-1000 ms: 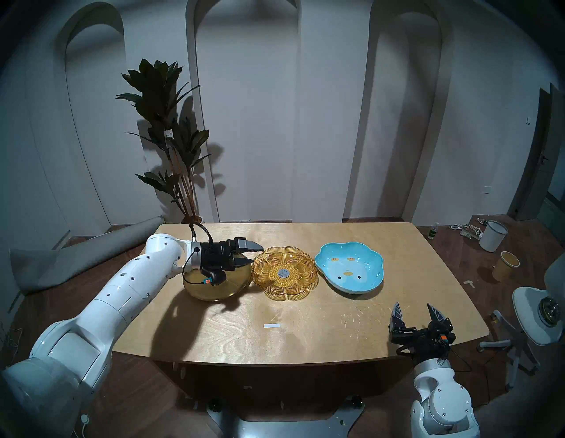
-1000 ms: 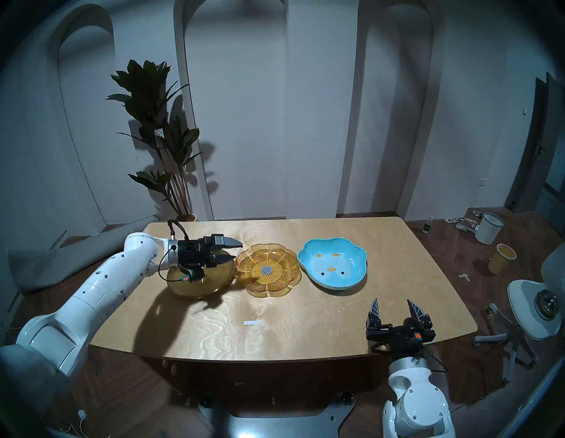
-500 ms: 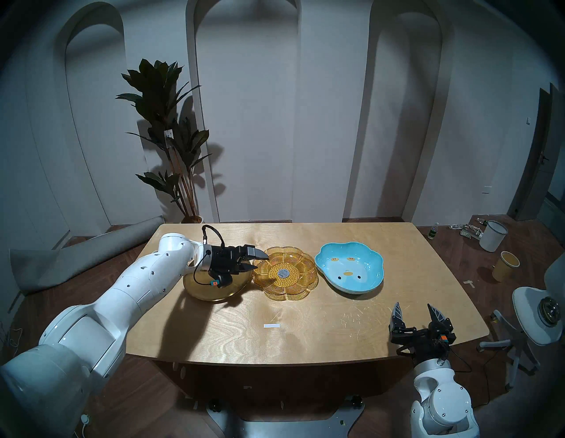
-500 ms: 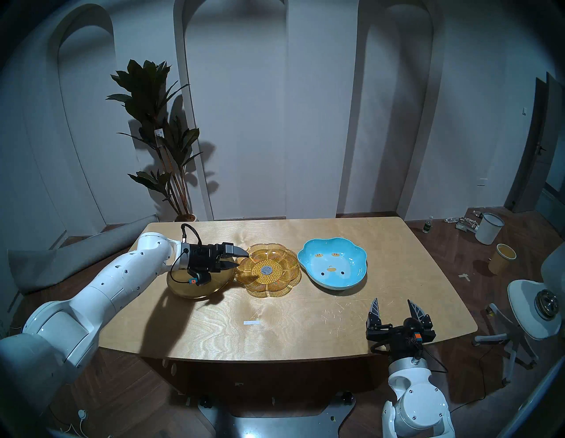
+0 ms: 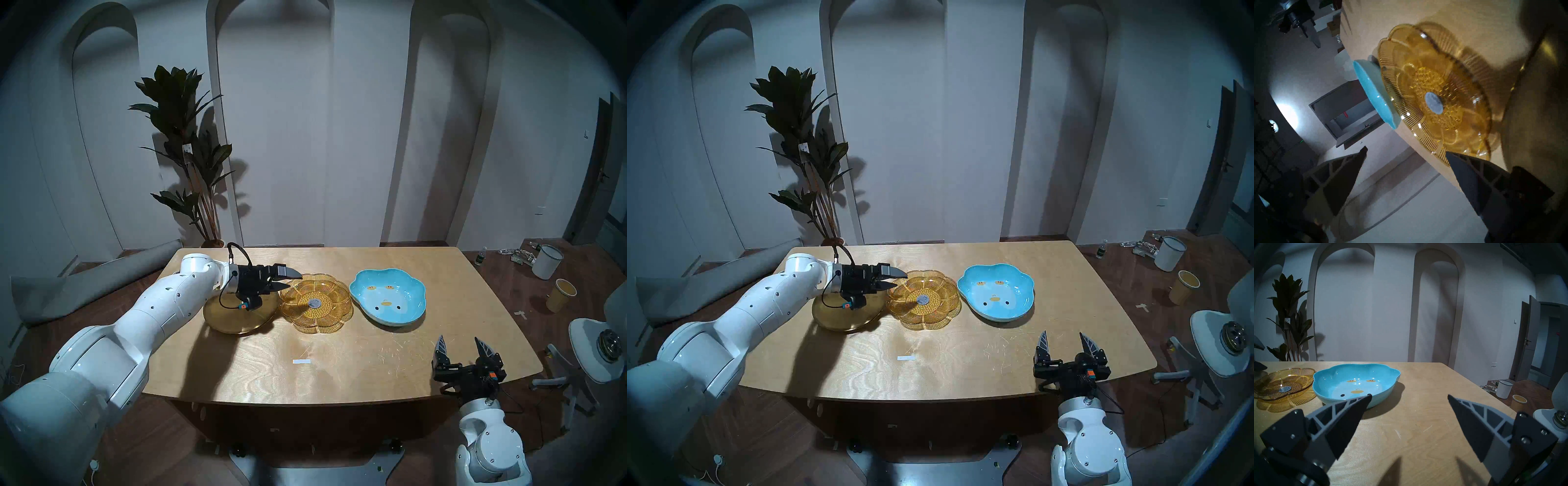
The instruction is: Stack the plates into one stack
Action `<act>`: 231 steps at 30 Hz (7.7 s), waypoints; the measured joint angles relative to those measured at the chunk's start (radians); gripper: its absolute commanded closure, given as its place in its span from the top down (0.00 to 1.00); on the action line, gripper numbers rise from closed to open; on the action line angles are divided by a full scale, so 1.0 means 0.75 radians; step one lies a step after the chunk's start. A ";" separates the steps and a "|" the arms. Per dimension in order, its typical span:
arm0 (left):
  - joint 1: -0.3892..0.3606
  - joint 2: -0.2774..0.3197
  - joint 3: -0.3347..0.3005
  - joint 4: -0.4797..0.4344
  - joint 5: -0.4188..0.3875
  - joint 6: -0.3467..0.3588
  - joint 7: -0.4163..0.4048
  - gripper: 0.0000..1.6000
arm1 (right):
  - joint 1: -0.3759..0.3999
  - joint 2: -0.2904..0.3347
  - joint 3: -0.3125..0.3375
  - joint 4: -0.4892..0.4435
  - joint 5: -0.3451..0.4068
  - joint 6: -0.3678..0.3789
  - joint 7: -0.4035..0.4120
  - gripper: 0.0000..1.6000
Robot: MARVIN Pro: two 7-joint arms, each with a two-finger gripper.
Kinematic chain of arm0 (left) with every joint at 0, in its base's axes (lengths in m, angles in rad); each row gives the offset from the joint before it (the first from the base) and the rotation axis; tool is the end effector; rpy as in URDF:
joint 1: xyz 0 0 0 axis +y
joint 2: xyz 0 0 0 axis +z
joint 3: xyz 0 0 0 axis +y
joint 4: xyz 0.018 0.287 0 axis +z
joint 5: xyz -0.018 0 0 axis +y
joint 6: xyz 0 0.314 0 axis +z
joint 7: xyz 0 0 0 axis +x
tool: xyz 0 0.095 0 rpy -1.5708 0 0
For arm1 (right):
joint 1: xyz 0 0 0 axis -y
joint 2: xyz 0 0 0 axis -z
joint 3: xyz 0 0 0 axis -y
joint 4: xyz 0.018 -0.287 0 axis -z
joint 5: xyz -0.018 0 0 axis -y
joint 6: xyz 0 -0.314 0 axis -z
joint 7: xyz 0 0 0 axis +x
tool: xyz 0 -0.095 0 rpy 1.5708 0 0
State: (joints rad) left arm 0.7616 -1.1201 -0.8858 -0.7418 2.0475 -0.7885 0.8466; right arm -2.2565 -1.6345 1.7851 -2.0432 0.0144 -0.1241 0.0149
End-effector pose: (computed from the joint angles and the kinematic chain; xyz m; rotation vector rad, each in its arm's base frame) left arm 0.5386 0.0239 -0.2789 0.1995 2.1752 -1.4087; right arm 0.2202 -0.0736 -0.3244 2.1860 -0.1413 1.9879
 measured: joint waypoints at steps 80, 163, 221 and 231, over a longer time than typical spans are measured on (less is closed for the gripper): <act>-0.305 -0.201 0.407 0.511 0.544 0.325 0.275 1.00 | 0.000 -0.025 0.012 -0.003 -0.010 -0.003 0.023 1.00; -0.449 -0.222 0.451 0.430 0.596 -0.180 0.085 0.00 | 0.005 -0.046 0.023 -0.002 -0.024 -0.004 0.043 1.00; -0.582 0.005 0.379 0.869 0.310 -0.231 0.025 0.00 | 0.019 -0.059 0.032 0.006 -0.036 -0.004 0.052 1.00; -0.546 0.026 0.419 0.864 0.311 -0.231 0.025 0.00 | 0.020 -0.061 0.033 0.008 -0.039 -0.004 0.053 1.00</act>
State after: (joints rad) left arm 0.3522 -1.1009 -0.5717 -0.0941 2.2811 -0.9615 0.8654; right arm -2.2412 -1.6805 1.8099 -2.0374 -0.0146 -0.1268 0.0550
